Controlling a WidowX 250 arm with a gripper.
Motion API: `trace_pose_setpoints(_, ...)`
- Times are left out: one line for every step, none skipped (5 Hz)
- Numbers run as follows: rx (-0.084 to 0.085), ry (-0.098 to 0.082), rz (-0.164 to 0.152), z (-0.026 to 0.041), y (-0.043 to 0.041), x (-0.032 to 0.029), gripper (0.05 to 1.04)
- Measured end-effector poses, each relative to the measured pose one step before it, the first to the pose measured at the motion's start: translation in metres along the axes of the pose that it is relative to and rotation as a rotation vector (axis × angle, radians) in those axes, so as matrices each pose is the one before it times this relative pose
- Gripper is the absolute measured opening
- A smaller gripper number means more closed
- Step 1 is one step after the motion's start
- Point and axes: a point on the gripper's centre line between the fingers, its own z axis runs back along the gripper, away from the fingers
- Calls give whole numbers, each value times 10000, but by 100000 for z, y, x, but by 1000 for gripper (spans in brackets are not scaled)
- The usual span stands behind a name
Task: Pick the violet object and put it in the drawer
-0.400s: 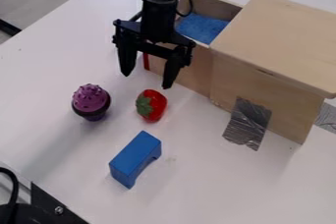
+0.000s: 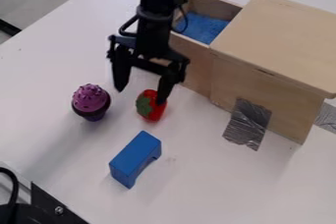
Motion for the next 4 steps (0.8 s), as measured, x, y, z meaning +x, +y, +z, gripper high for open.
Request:
trace_pose_setpoints(-179,-332,356,664,509,-555,998)
trace_pose_setpoints(-62,-179,303,3,361,-486,999)
trace_pose_setpoints(39,-152,1133,154,1150,-673,999)
trace_pose_setpoints(-46,259,805,-271,1063,-503,999)
